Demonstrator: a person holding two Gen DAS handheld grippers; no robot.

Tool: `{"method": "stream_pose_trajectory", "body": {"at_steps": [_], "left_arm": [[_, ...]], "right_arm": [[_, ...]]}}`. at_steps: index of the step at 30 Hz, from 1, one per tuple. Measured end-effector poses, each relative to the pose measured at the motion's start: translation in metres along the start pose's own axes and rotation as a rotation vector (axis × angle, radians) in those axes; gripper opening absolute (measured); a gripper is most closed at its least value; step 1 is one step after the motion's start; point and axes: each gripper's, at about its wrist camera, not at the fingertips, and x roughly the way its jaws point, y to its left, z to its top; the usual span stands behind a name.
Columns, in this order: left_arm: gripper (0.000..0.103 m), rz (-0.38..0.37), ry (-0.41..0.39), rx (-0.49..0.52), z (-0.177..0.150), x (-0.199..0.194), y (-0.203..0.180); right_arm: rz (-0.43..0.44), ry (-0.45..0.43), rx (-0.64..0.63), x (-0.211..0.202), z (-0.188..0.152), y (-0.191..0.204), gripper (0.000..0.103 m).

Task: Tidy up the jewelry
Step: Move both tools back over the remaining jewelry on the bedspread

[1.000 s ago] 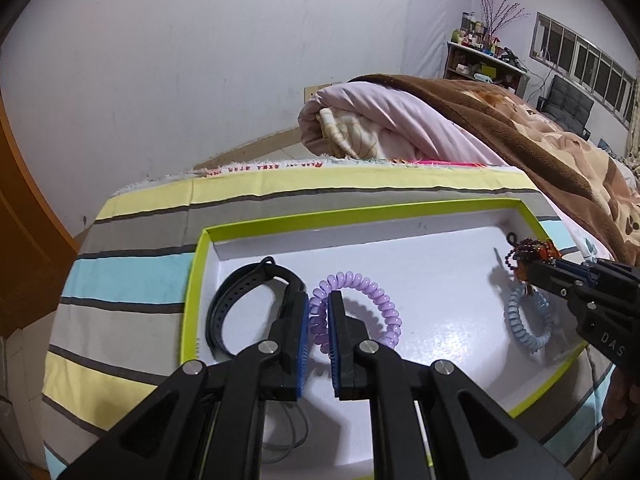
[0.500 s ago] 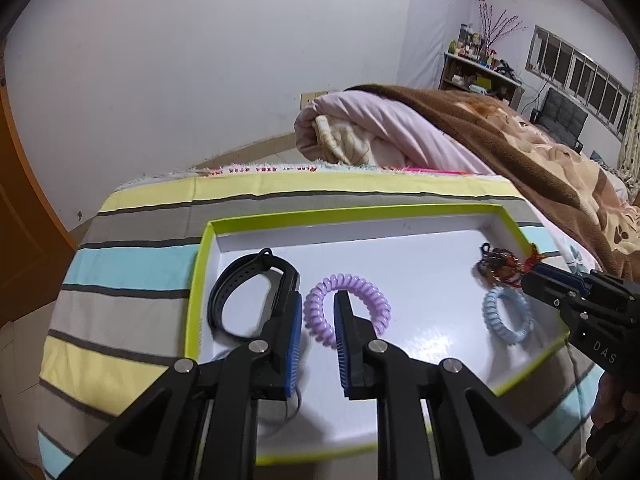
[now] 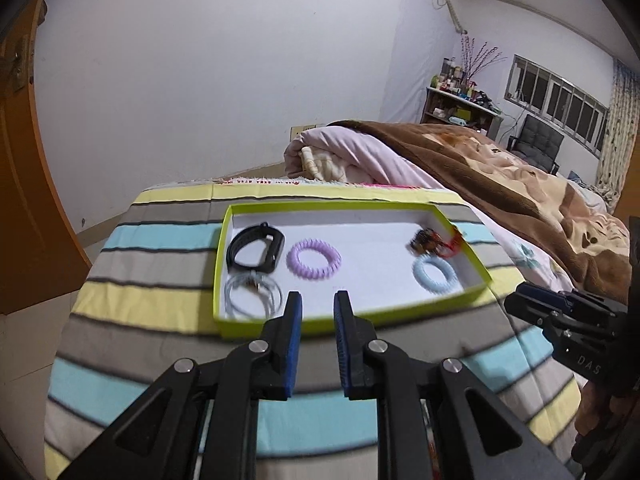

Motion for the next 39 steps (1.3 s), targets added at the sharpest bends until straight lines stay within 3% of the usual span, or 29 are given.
{"method": "stream_pose_trajectory", "body": {"at_steps": [14, 30, 39], "left_arm": [[0.017, 0.005, -0.06, 0.004, -0.058, -0.071, -0.019], [0.017, 0.035, -0.065, 0.001, -0.106, -0.108, -0.016], [0.017, 0.046, -0.044, -0.031, -0.121, -0.11, -0.004]], "right_arm": [[0.008, -0.075, -0.025, -0.074, -0.052, 0.032, 0.027], [0.021, -0.082, -0.017, -0.102, -0.089, 0.045, 0.027], [0.037, -0.067, -0.016, -0.103, -0.096, 0.05, 0.027]]}}
